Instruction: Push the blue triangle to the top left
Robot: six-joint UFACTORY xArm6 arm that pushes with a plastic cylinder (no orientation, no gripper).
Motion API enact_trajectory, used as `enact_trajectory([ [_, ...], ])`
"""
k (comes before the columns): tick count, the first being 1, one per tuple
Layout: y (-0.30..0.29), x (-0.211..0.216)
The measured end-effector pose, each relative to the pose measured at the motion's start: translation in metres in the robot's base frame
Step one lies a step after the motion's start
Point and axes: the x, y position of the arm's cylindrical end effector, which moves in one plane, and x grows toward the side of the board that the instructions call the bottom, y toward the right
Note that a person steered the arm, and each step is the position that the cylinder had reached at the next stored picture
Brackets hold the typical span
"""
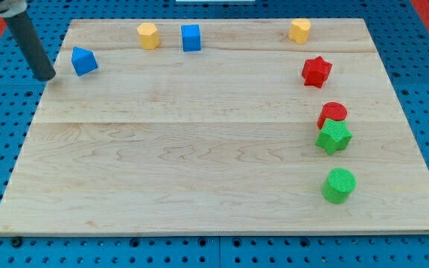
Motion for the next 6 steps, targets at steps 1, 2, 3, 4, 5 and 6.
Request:
enact_trajectory([
  [1, 0.041, -0.004],
  [2, 0.053, -0.004],
  [3, 0.057, -0.023],
  [4, 0.073, -0.04],
  [5, 0.095, -0.03],
  [6, 0.138, -0.023],
])
